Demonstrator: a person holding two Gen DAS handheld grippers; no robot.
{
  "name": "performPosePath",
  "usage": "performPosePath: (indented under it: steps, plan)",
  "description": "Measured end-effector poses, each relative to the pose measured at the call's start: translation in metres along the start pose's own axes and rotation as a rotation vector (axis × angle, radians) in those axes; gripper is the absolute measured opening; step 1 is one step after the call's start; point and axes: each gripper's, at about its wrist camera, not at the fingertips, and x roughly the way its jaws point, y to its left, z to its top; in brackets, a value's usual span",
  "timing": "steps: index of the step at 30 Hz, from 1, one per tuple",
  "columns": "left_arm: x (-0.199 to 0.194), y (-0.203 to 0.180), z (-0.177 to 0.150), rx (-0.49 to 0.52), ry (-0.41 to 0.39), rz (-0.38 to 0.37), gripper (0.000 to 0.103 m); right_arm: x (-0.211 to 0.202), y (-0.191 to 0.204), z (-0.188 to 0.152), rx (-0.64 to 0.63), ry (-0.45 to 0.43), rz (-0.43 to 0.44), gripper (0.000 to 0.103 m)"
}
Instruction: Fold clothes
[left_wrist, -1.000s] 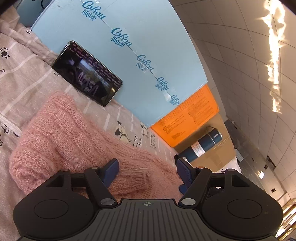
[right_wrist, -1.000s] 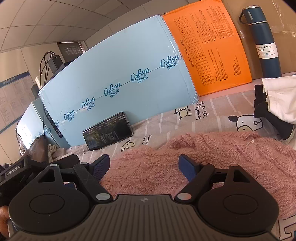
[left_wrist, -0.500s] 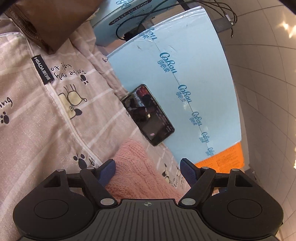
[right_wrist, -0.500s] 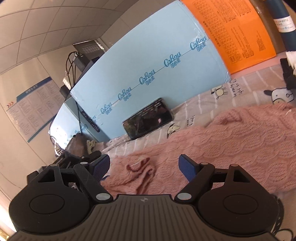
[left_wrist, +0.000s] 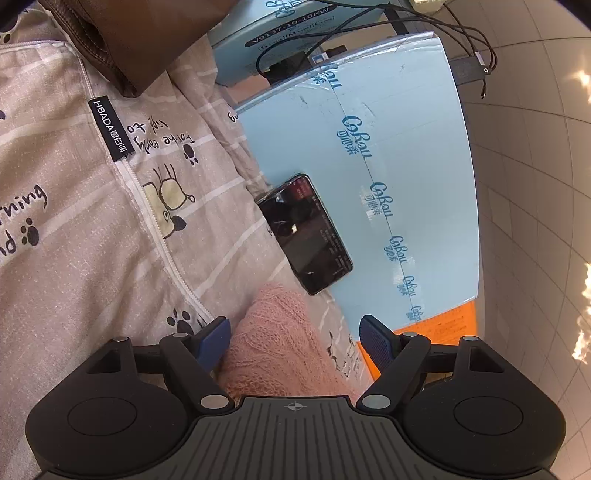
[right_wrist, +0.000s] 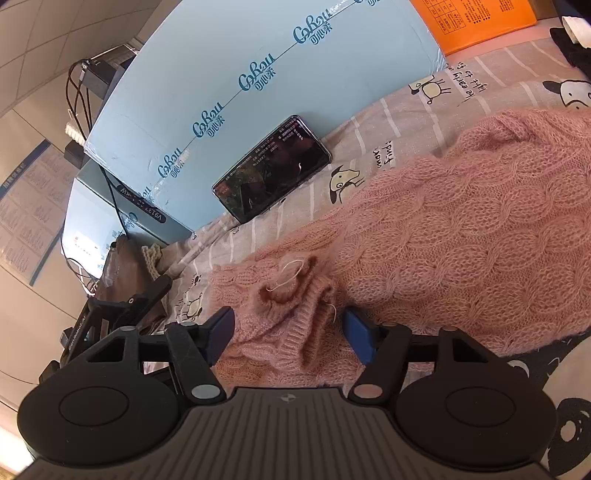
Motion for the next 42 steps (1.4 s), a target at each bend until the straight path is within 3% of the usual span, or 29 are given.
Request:
performPosePath:
  steps: [4, 9, 15, 18, 20, 22, 25, 29, 35, 37, 39, 42]
  plan:
    - [0.002, -0.003, -0.004, 0.035, 0.015, -0.010, 0.079, 0.000, 0.017, 0.002, -0.108, -0.034, -0.021, 0.016]
    - [0.001, -0.004, -0.005, 0.039, 0.013, -0.010, 0.079, -0.010, 0.035, 0.007, -0.269, -0.151, -0.093, 0.013]
    - [0.005, -0.010, -0.010, 0.097, 0.034, -0.009, 0.079, 0.004, 0.017, 0.007, -0.282, -0.094, -0.182, 0.013]
    - [0.007, -0.015, -0.014, 0.136, 0.045, -0.004, 0.079, 0.007, 0.014, 0.004, -0.291, -0.089, -0.191, 0.015]
    - [0.007, -0.017, -0.016, 0.149, 0.048, -0.006, 0.079, -0.001, 0.021, 0.004, -0.317, -0.127, -0.194, 0.032]
    - [0.007, -0.017, -0.016, 0.155, 0.049, -0.007, 0.079, -0.011, 0.031, 0.002, -0.366, -0.192, -0.211, 0.042]
    - [0.007, -0.018, -0.015, 0.154, 0.050, -0.008, 0.079, -0.023, 0.044, 0.001, -0.418, -0.262, -0.203, 0.043]
    - [0.007, -0.019, -0.016, 0.156, 0.062, -0.017, 0.079, -0.012, 0.045, 0.003, -0.382, -0.184, -0.101, 0.047]
    - [0.013, -0.011, -0.013, 0.066, 0.109, -0.118, 0.079, 0.020, 0.008, 0.008, -0.233, -0.052, -0.104, 0.045]
    - [0.015, -0.008, -0.013, 0.029, 0.116, -0.157, 0.079, 0.017, -0.001, 0.009, -0.194, -0.057, -0.056, 0.045]
    - [0.020, -0.010, -0.015, 0.056, 0.110, -0.137, 0.078, 0.010, -0.001, 0.008, -0.184, -0.066, -0.025, 0.046]
    - [0.025, -0.017, -0.020, 0.118, 0.095, -0.092, 0.073, -0.004, -0.001, 0.008, -0.170, -0.100, 0.016, 0.056]
